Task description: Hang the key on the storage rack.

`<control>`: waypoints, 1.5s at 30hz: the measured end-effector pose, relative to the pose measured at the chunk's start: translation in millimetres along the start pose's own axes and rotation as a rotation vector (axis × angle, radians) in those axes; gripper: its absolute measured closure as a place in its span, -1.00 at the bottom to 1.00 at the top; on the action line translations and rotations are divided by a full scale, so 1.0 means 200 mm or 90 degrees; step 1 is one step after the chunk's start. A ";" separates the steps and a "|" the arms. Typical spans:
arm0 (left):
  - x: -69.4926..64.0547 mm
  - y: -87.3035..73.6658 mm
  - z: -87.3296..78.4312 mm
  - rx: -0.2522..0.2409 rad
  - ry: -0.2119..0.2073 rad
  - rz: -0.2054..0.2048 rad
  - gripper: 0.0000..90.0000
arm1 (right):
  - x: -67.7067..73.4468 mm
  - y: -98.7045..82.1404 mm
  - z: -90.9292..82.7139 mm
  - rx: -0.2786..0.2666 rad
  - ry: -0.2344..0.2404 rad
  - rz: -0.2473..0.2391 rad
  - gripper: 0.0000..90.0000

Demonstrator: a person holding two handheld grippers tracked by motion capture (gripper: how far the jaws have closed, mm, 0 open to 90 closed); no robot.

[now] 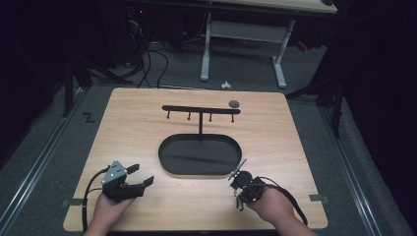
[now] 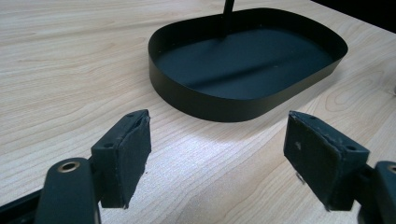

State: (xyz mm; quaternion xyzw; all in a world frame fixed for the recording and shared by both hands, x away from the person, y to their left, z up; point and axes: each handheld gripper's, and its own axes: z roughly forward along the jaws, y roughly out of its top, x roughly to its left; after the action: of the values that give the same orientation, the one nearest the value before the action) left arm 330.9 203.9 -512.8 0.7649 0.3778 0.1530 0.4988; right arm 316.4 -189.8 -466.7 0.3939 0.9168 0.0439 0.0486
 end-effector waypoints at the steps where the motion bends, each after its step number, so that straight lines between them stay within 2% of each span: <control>1: 0.00 0.00 0.00 0.000 0.000 0.000 -0.47 | 0.00 0.00 -0.01 -0.001 0.004 0.007 0.97; 4: 0.00 0.00 0.00 0.002 -0.002 0.001 -0.47 | -0.02 0.01 -0.05 0.004 0.012 0.028 0.97; 6: 0.00 0.00 0.00 0.002 -0.002 0.001 -0.47 | -0.04 0.02 -0.06 0.001 0.010 0.022 0.97; 7: 0.00 0.00 0.00 0.002 -0.002 0.002 -0.47 | -0.03 0.03 -0.08 0.012 0.013 0.051 0.97; 8: 0.00 0.00 0.00 0.003 -0.002 0.002 -0.47 | -0.05 0.03 -0.09 0.007 0.017 0.046 0.97; 10: 0.00 0.00 0.00 0.003 -0.003 0.002 -0.47 | -0.07 0.05 -0.13 0.014 0.018 0.059 0.96; 11: 0.00 0.00 0.00 0.003 -0.002 0.002 -0.47 | -0.09 0.07 -0.17 0.011 0.015 0.057 0.97; 12: 0.00 0.00 0.00 0.003 -0.002 0.002 -0.47 | -0.09 0.07 -0.17 0.011 0.015 0.057 0.97; 14: 0.00 0.00 0.00 0.004 -0.002 0.003 -0.47 | -0.10 0.08 -0.20 0.019 0.022 0.072 0.97; 21: 0.00 0.00 0.00 0.006 -0.003 0.004 -0.47 | -0.15 0.16 -0.32 0.017 0.010 0.068 0.97; 29: 0.00 0.00 0.00 0.007 -0.005 0.004 -0.47 | -0.24 0.26 -0.42 0.016 0.008 0.092 0.97; 38: 0.00 0.00 0.00 0.007 -0.004 0.003 -0.47 | -0.32 0.35 -0.52 0.020 0.001 0.100 0.97; 43: 0.00 0.00 0.00 0.007 -0.004 0.003 -0.47 | -0.36 0.38 -0.56 0.020 -0.005 0.117 0.97; 45: 0.00 0.00 0.00 0.008 -0.004 0.003 -0.47 | -0.36 0.40 -0.59 0.022 -0.007 0.135 0.96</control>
State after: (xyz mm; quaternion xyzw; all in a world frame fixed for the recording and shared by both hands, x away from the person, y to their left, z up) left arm 331.0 203.4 -513.6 0.7695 0.3750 0.1492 0.4950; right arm 408.9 -193.0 -337.2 0.4897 0.8703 0.0311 0.0420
